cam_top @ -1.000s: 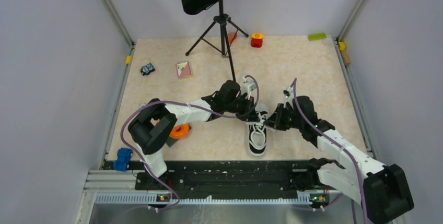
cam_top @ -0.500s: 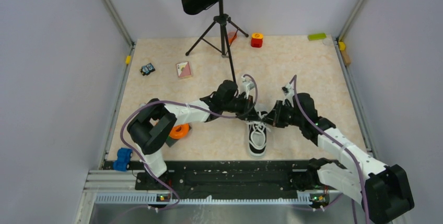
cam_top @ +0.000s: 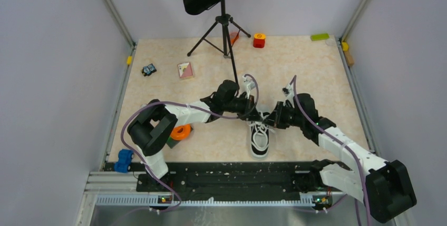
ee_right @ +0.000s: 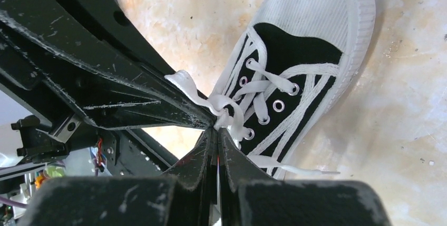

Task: Tie the shoes
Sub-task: Cross the shoelace with the shoelace.

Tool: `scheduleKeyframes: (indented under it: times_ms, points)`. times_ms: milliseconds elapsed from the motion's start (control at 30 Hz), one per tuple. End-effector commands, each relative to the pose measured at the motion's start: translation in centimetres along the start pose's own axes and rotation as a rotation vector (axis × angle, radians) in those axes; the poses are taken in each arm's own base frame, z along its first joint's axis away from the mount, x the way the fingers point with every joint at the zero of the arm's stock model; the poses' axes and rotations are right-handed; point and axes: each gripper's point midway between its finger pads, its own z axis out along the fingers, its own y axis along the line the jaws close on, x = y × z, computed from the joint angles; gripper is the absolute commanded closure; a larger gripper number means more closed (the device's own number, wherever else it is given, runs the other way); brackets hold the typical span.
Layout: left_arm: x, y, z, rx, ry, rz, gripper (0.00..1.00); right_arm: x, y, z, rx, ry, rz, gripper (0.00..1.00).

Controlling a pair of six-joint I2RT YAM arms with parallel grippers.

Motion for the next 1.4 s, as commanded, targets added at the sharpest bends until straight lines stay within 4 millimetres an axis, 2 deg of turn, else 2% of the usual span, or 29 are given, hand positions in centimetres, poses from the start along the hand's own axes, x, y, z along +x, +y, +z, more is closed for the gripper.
scheduleKeyframes:
  times_ms: [0, 400, 667, 1067, 1233, 1367]
  points:
    - [-2.0, -2.6, -1.1, 0.087, -0.053, 0.074, 1.0, -2.0, 1.5, 0.5, -0.044, -0.055, -0.055, 1.0]
    - [-1.7, -3.0, -1.1, 0.118, -0.036, 0.083, 1.0, -2.2, 0.1, 2.2, -0.002, -0.044, -0.049, 1.0]
    - [-1.2, -3.1, -1.2, 0.125, -0.024, 0.079, 1.0, -2.5, -1.4, 1.7, 0.092, -0.082, -0.02, 1.0]
    - [-0.4, -2.9, -1.0, 0.145, 0.009, 0.069, 1.0, -2.4, -1.2, 1.4, 0.086, -0.089, -0.002, 1.0]
    - [-0.3, -2.6, -0.8, 0.143, 0.013, 0.064, 1.0, -2.4, -0.9, 0.5, 0.085, -0.101, 0.003, 0.75]
    - [-0.2, -2.6, -0.7, 0.141, 0.014, 0.061, 1.0, -1.9, -0.9, -0.2, 0.09, -0.099, 0.013, 0.71]
